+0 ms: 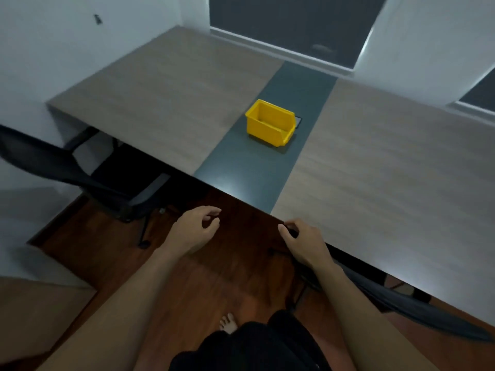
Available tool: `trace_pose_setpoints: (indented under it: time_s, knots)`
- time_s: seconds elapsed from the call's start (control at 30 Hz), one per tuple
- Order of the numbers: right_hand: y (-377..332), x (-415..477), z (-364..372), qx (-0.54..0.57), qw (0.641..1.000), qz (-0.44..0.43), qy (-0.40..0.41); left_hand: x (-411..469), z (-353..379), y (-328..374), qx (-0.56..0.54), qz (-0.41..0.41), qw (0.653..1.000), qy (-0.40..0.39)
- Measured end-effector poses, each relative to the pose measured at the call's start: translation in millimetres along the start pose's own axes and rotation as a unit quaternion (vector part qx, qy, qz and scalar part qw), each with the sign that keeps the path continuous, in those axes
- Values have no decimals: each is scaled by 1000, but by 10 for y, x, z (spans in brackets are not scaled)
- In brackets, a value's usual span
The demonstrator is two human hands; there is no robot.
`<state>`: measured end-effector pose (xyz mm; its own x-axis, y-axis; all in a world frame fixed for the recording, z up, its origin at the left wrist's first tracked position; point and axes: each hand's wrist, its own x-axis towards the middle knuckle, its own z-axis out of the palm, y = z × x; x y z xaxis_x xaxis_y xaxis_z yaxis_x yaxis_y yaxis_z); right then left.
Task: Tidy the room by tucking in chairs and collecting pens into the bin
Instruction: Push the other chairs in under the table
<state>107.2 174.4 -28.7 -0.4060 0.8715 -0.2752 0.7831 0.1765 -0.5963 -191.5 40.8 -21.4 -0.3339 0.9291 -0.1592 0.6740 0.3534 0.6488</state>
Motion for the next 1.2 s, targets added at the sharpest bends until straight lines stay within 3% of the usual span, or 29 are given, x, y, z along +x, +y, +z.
trace_pose_setpoints:
  time_s: [0.33, 0.6, 0.97, 1.2]
  knots:
    - [-1332, 661, 916, -48, 985, -120, -111, -481, -903, -1103, -16, -113, 987, 109]
    - [-2486, 1398, 1617, -52, 965, -193, -171, -355, -1792, -1816, -9, -160, 972, 169]
    - [-3892, 2403, 2286, -79, 939, -248, -223, 22, -2935, -2725, 1, -226, 949, 221]
    - [-4357, 2681, 2667, -76, 931, -256, -249, 316, -3335, -3116, -23, -224, 948, 226]
